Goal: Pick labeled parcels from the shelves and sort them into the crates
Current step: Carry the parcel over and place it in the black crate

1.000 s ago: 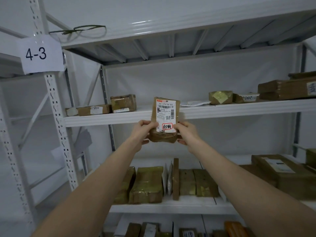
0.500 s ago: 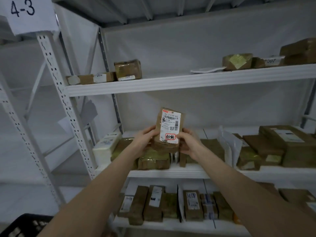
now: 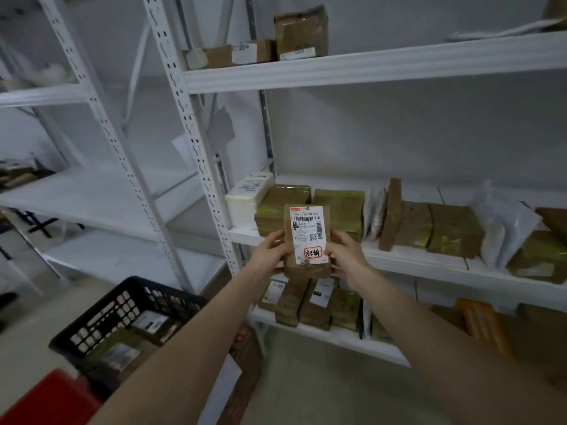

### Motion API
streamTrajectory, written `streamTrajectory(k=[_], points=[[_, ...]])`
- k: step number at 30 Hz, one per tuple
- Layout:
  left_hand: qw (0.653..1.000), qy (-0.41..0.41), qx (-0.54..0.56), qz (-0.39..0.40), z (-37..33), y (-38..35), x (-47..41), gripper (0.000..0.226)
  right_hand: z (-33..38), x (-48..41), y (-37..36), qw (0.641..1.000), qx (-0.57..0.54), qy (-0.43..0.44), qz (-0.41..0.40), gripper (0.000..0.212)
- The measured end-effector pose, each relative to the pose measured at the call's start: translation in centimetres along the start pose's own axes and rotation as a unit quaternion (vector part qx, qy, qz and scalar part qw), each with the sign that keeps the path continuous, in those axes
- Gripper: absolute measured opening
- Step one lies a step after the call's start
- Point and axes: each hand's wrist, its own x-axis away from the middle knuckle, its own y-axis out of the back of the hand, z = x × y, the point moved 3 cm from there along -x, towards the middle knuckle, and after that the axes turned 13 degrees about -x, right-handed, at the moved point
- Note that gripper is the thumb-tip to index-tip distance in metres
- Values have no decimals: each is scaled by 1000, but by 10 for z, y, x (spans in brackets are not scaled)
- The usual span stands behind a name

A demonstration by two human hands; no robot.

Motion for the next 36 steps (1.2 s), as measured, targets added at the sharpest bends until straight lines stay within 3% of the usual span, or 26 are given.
streamTrajectory(k=[13,22,30,36], points=[[970,105,90,-199,156,171,0,36,-140,-49,-204,976,148,-43,154,57],[931,220,147,-251,282,336,-38,25,-265,-107,-380,932,245,-115,240,59],[891,334,176,-253,388,348,-56,33,-381,-145,-416,865,358,-226,270,59],[868,372,188,-270,444,339,-75,33,-452,-180,-425,818,399,-289,297,60]])
